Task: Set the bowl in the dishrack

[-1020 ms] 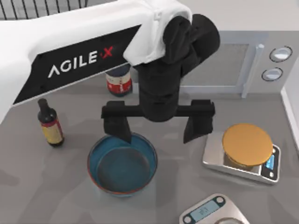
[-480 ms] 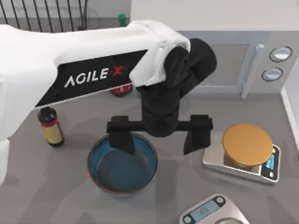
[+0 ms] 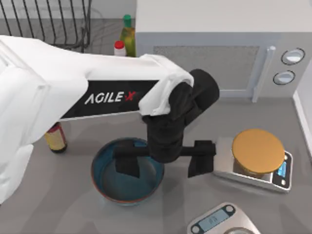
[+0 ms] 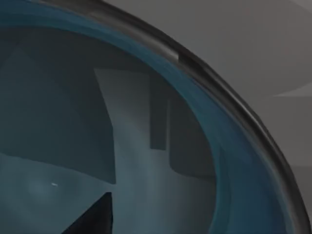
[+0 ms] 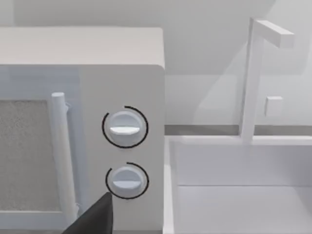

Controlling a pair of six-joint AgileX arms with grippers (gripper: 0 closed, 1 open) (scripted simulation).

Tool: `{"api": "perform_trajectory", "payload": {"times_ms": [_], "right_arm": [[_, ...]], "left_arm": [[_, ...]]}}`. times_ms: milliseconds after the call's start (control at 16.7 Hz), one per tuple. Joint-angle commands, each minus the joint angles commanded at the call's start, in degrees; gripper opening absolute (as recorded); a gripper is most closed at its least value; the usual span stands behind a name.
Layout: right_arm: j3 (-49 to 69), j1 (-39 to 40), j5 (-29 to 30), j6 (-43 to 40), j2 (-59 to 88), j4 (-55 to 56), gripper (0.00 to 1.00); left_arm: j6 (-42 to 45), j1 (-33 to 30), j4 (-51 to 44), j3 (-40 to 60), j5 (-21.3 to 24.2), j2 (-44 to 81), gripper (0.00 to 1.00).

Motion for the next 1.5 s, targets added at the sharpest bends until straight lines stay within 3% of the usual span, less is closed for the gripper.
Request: {"api": "perform_trajectory", "payload": {"times_ms": [60,840,1500], "right_arm": [[0.00,0.00,0.00,0.00,0.00,0.00,1.00],[0.00,0.00,0.00,0.00,0.00,0.00,1.00],[0.00,0.00,0.00,0.00,0.00,0.00,1.00]], "left_arm": [[0.00,0.00,0.00,0.00,0.00,0.00,1.00],[0.00,0.00,0.00,0.00,0.00,0.00,0.02],[-0.08,0.02,-0.82,0.78,-0.01,0.01,0.00]]}}
